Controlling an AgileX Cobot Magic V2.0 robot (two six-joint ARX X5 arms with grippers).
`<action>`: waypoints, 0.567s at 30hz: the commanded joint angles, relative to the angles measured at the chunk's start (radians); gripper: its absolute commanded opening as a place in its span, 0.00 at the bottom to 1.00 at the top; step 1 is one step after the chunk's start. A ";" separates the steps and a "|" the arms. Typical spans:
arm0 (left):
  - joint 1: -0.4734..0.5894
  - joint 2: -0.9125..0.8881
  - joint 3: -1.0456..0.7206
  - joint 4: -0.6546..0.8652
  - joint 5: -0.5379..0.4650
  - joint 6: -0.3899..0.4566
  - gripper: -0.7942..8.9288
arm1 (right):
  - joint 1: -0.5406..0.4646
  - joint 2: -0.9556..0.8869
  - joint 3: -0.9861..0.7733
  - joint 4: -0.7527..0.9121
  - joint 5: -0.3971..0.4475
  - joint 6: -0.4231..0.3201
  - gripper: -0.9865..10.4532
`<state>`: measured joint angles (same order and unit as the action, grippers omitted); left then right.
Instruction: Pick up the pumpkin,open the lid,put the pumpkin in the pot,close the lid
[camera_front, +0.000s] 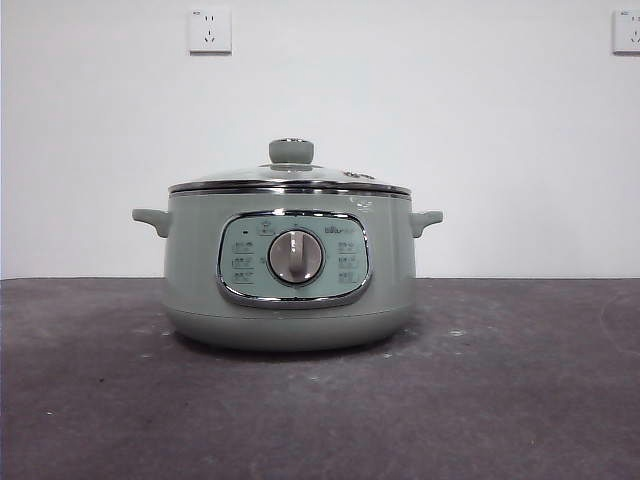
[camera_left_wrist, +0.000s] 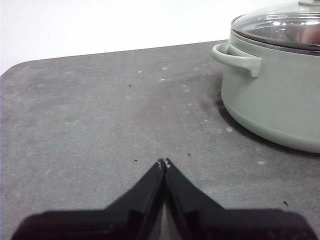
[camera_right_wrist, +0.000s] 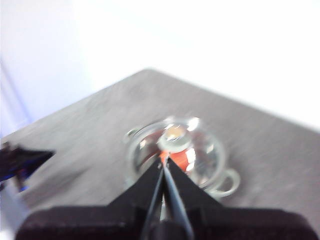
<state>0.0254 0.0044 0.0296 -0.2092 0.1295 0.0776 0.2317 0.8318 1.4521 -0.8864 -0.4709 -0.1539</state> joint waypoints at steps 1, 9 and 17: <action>0.003 -0.003 -0.011 -0.009 0.004 -0.003 0.08 | -0.078 -0.116 -0.206 0.142 0.013 -0.003 0.09; 0.003 -0.003 -0.011 -0.009 0.004 -0.003 0.08 | -0.154 -0.431 -0.731 0.607 0.151 0.054 0.09; 0.003 -0.003 -0.011 -0.009 0.003 -0.003 0.08 | -0.154 -0.657 -1.138 0.804 0.325 0.165 0.09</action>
<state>0.0254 0.0044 0.0296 -0.2092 0.1295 0.0776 0.0788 0.1944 0.3618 -0.1028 -0.1532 -0.0319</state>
